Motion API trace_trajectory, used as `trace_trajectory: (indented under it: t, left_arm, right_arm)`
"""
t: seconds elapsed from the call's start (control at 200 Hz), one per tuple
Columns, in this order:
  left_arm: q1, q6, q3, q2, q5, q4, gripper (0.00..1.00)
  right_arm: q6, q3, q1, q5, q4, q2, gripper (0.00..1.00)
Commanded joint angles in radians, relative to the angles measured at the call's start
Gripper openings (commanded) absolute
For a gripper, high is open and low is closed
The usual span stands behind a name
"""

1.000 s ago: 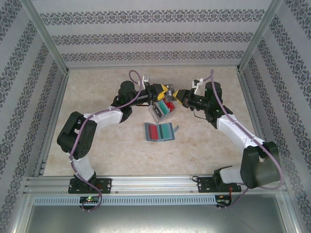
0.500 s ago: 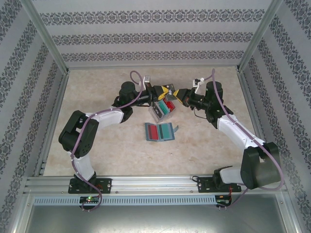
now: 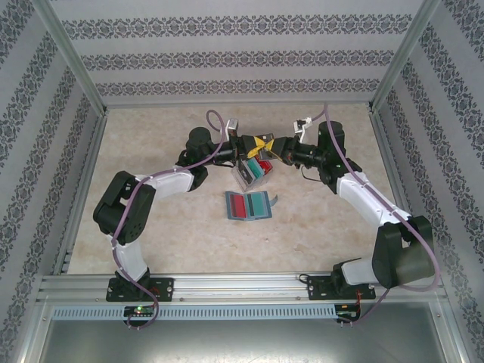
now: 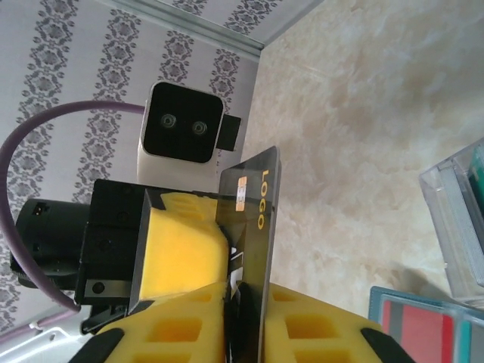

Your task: Put the credit cards into the card holder

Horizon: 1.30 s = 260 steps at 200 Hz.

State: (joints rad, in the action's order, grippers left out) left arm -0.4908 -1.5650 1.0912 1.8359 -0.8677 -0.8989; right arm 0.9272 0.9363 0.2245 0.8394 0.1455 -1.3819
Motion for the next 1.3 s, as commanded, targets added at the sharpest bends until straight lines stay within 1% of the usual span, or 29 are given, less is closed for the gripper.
trace_trajectory:
  t: [0.0,0.05,0.165,0.44,0.754,0.864,0.934,0.974,1.084,1.169,1.249,1.294]
  left_arm:
    - [-0.017,-0.023,0.045,-0.007,-0.065,-0.117,0.06]
    - [-0.017,-0.024,0.048,-0.004,-0.061,-0.119,0.12]
    - [-0.02,-0.034,0.065,0.007,-0.073,-0.143,0.17]
    - [-0.04,-0.041,0.086,0.021,-0.102,-0.158,0.18]
    - [-0.045,-0.031,0.067,0.014,-0.101,-0.153,0.18]
    - [-0.045,-0.026,0.068,0.014,-0.098,-0.144,0.17]
    - [-0.045,-0.024,0.068,0.018,-0.096,-0.143,0.16]
    - [-0.045,-0.026,0.07,0.02,-0.095,-0.143,0.15]
    - [-0.045,-0.029,0.066,0.023,-0.088,-0.149,0.15]
    - [-0.045,-0.026,0.056,0.019,-0.067,-0.149,0.13]
    - [-0.044,-0.021,0.046,0.014,-0.049,-0.149,0.14]
    - [-0.044,-0.021,0.041,0.014,-0.036,-0.153,0.17]
  right_arm:
    - [-0.032,0.012,-0.006,-0.015,-0.029,-0.02,0.14]
    - [-0.028,0.007,-0.005,-0.027,-0.031,-0.017,0.15]
    - [-0.025,0.001,0.001,-0.039,-0.028,-0.009,0.17]
    - [0.013,-0.031,0.001,-0.136,-0.022,0.009,0.18]
    - [0.044,-0.066,-0.008,-0.212,-0.022,0.031,0.19]
    - [0.042,-0.065,-0.007,-0.2,-0.018,0.038,0.19]
    - [0.042,-0.065,-0.008,-0.184,-0.016,0.037,0.17]
    - [0.038,-0.065,-0.007,-0.177,-0.016,0.037,0.19]
    - [0.034,-0.076,-0.01,-0.2,-0.034,0.049,0.18]
    - [0.033,-0.076,-0.014,-0.199,-0.045,0.06,0.2]
    - [0.024,-0.07,-0.015,-0.177,-0.064,0.061,0.19]
    - [0.021,-0.073,-0.015,-0.155,-0.066,0.063,0.16]
